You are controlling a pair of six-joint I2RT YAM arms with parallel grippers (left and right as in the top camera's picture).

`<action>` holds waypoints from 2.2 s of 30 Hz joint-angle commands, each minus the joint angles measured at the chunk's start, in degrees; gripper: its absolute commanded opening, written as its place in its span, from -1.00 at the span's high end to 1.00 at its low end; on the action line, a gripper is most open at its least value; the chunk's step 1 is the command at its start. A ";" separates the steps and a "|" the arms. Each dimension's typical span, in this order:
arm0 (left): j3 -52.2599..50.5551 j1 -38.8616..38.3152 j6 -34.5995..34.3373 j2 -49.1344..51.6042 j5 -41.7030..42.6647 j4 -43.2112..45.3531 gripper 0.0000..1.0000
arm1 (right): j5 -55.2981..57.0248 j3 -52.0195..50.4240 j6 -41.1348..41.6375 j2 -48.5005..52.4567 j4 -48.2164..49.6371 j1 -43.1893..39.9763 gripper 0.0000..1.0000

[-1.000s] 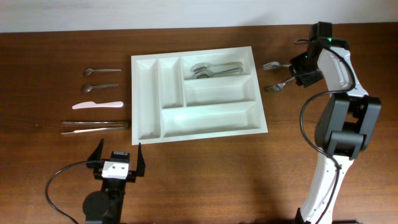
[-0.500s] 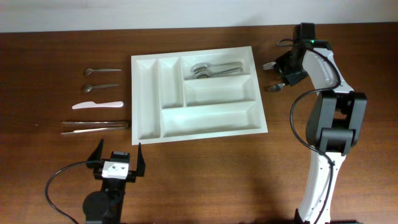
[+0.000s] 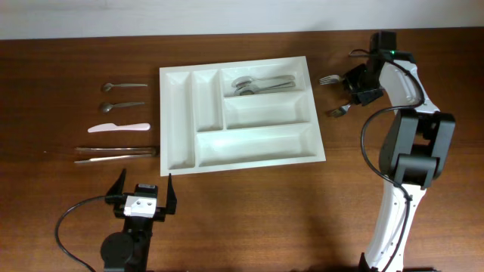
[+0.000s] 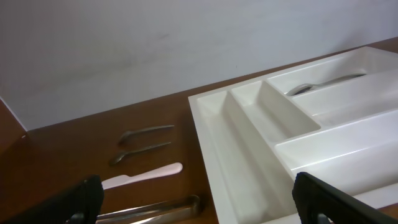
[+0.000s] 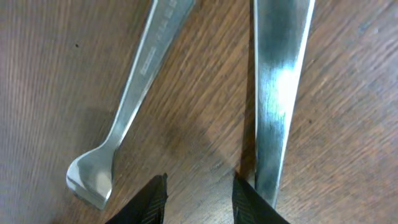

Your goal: Pack container

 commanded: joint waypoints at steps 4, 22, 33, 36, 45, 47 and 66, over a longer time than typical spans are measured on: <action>-0.44 -0.17 0.87 -0.44 -0.39 0.07 -0.98 | -4.50 0.52 -5.35 0.72 1.38 0.07 0.25; -0.44 -0.17 0.87 -0.44 -0.39 0.09 -0.98 | 6.03 10.69 -7.10 -3.48 -10.12 0.04 0.24; -0.44 -0.17 0.85 -0.44 -0.39 0.07 -0.98 | 8.13 10.54 -6.47 -2.91 -13.64 -0.04 0.15; -0.44 -0.17 0.87 -0.44 -0.39 0.07 -0.98 | 8.15 8.92 -6.27 -2.82 -13.66 0.07 0.15; -0.44 -0.17 0.85 -0.44 -0.39 0.07 -0.98 | 8.13 5.07 -6.27 -2.56 -13.51 0.07 0.16; -0.44 -0.17 0.87 -0.44 -0.39 0.07 -0.99 | 8.13 4.28 -6.27 -2.56 -13.51 0.07 0.16; -0.44 -0.17 0.87 -0.44 -0.39 0.07 -0.99 | 8.07 0.66 -6.27 -1.07 -9.73 1.95 0.11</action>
